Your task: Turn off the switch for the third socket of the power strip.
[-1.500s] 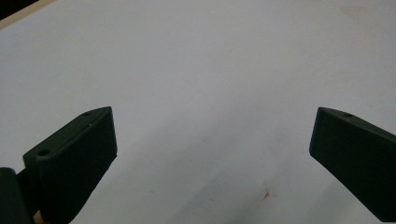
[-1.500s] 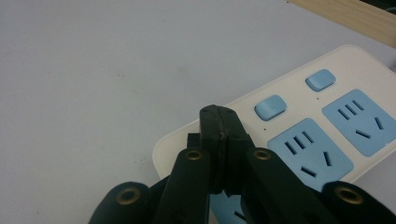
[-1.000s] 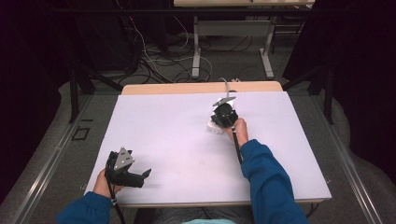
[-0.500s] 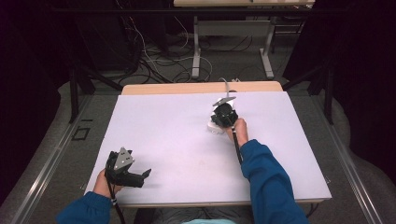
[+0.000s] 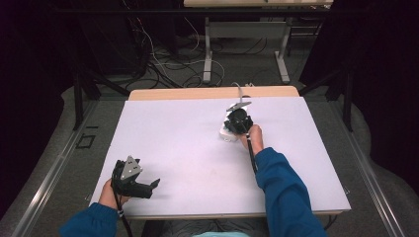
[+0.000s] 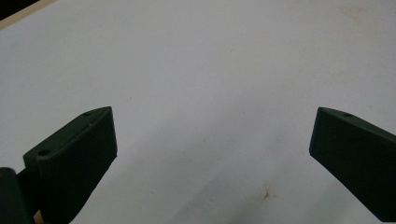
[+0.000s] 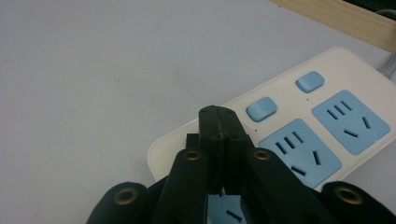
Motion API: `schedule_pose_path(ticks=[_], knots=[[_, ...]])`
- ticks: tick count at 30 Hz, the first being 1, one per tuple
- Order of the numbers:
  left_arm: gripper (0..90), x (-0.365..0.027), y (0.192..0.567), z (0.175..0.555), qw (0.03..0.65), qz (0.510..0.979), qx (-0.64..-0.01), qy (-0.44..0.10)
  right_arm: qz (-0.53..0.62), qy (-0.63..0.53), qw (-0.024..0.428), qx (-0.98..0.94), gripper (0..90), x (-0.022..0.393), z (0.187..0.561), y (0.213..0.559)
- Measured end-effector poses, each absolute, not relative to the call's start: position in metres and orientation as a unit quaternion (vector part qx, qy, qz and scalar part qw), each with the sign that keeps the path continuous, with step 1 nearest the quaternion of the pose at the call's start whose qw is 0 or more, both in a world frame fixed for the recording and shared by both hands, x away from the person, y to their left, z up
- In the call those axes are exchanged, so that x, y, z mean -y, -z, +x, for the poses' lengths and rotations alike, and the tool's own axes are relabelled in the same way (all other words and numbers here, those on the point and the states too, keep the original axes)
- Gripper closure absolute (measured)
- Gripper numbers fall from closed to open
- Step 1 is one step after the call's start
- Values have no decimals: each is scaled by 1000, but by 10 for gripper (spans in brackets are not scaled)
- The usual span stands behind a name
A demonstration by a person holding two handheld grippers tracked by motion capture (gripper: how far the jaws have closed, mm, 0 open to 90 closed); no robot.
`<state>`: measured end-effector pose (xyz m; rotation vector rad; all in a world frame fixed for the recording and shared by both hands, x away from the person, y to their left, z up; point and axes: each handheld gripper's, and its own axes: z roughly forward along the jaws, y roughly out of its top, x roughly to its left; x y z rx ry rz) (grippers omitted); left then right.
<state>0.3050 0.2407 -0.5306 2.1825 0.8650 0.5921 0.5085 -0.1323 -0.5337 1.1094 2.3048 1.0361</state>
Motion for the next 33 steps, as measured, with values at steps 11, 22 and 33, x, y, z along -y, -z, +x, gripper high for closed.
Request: schedule_pose_path(ticks=[11,22,33], knots=[[8,-241,530,305,353,844,-333,-229,391,-390,195,-810,754,136,505,525],[7,-241,530,304,355,842,-335,-230,393,-403,168,-809,306,146,492,513],[7,-241,531,304,354,842,-335,-230,382,-422,152,-808,143,161,474,503]])
